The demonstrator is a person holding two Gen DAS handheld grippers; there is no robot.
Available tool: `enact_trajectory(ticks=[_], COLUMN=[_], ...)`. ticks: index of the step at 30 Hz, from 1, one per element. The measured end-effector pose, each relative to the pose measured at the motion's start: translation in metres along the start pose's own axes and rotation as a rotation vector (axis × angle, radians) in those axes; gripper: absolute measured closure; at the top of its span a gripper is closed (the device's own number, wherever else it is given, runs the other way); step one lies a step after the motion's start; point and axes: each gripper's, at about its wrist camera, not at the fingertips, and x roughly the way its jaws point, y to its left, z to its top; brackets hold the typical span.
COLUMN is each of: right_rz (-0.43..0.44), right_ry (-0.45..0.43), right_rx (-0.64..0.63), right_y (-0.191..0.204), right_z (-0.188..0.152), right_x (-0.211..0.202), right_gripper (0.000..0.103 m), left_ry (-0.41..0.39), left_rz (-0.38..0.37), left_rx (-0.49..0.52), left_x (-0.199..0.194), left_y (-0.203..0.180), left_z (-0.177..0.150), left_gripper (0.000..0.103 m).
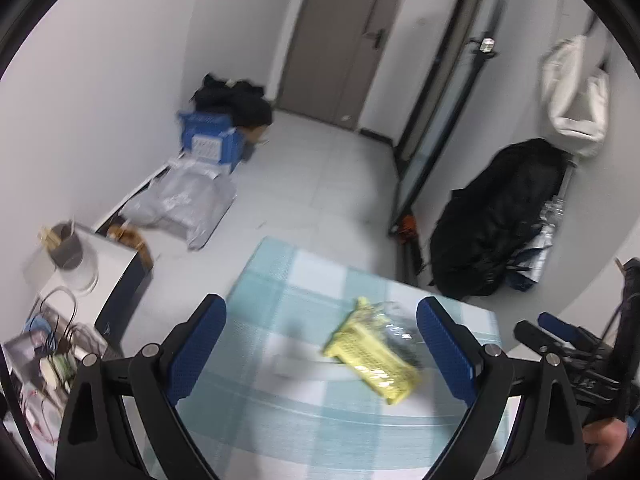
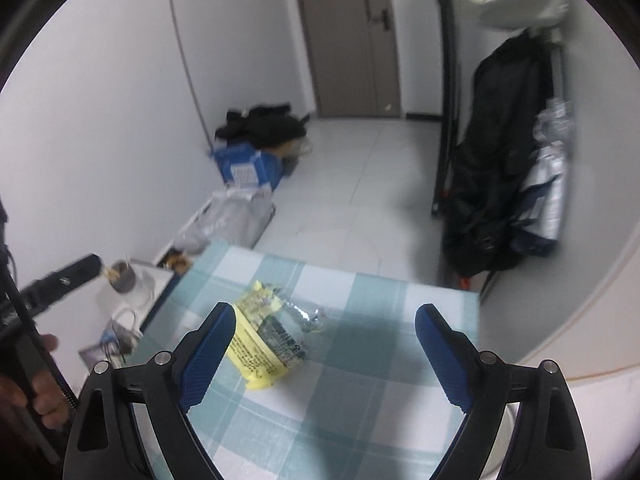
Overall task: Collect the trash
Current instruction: 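Move both open grippers back over the table, then grasp the second yellow snack bag with the right gripper and lift it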
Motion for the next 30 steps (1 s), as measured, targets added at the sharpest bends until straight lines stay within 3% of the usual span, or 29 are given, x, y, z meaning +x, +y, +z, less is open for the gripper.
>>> enact_trajectory(ticks=[5, 13, 21, 26, 30], right_rz=[0.016, 0.177, 0.140, 0.187, 0.225], right_ry=[0.125, 0.252, 0.326, 0.331, 0.342], right_rx=[-0.075, -0.233, -0.341, -0.273, -0.247], right_y=[0.016, 0.068, 0.095, 0.084, 0.081], right_z=[0.001, -0.016, -0.039, -0.036, -0.036], right_x=[0.064, 0.125, 0.165, 0.167, 0.161], right_gripper=[0.013, 0.012, 0.014, 0.025, 0.042], left_ry=[0.055, 0.113, 0.149, 0.172, 0.184], left_rz=[0.015, 0.032, 0.039, 0.047, 0.051], left_rx=[-0.059, -0.117, -0.153, -0.165, -0.167], left_x=[0.013, 0.024, 0.027, 0.029, 0.031], left_y=[0.027, 0.053, 0.070, 0.077, 0.077], left_z=[0.005, 0.007, 0.005, 0.004, 0.003], left_gripper=[0.009, 0.009, 0.009, 0.009, 0.009])
